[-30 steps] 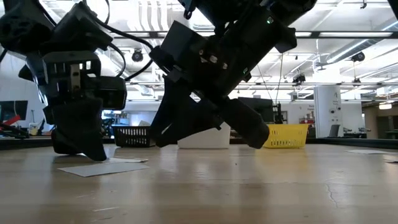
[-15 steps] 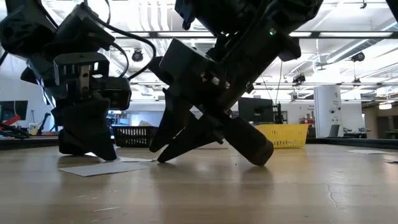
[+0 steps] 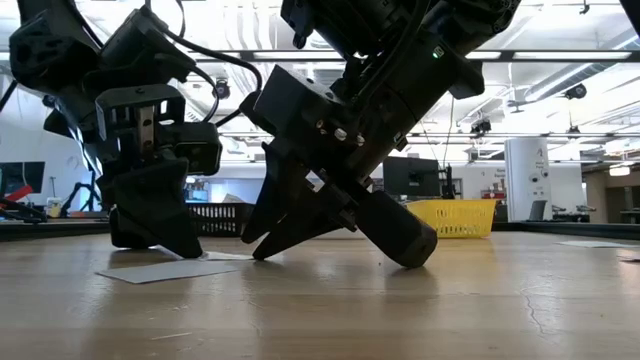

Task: Pick & Place First Aid Supplies
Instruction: Put the green bandage into the yellow basket

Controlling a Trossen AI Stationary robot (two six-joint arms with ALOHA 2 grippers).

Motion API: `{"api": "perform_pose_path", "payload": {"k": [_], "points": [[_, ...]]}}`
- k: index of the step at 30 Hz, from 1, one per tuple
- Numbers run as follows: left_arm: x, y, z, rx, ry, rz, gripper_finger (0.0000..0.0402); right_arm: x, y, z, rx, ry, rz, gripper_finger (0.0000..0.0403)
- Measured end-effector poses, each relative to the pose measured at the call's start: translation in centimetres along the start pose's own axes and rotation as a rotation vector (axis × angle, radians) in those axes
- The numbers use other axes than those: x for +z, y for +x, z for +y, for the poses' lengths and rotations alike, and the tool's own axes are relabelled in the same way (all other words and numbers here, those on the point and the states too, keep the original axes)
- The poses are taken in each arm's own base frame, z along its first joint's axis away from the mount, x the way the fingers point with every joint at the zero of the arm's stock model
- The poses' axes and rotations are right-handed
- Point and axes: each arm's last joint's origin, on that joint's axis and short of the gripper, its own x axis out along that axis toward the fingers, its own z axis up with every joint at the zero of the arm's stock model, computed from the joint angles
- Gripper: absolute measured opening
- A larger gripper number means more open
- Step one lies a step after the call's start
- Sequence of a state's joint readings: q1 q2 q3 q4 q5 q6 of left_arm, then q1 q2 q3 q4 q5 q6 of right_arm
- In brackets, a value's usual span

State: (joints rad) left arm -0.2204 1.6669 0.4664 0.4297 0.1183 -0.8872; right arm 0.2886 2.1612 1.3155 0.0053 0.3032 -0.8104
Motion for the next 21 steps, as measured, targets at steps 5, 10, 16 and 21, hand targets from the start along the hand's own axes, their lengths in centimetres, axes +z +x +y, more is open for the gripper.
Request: {"api": "perform_pose_path", "payload": {"k": [5,10,16,21], "points": [[0.1,0.0,0.0,-0.009,0.011,-0.001,0.0,0.0,0.0,-0.1,-0.015,-0.005,0.012,0.007],[0.3,0.0,0.0,-0.029,0.045,0.008,0.0,-0.1,0.0,-0.1,-0.02,0.002,0.022,0.0068],[0.7,-0.1,0.3,-0.042,0.055,0.01,0.0,-0.2,0.0,0.1,0.042,0.012,-0.011,0.0061],[1.0,-0.2,0.4,-0.072,0.091,0.02,0.0,-0.6,0.2,-0.1,0.048,0.053,0.007,0.0054]]}}
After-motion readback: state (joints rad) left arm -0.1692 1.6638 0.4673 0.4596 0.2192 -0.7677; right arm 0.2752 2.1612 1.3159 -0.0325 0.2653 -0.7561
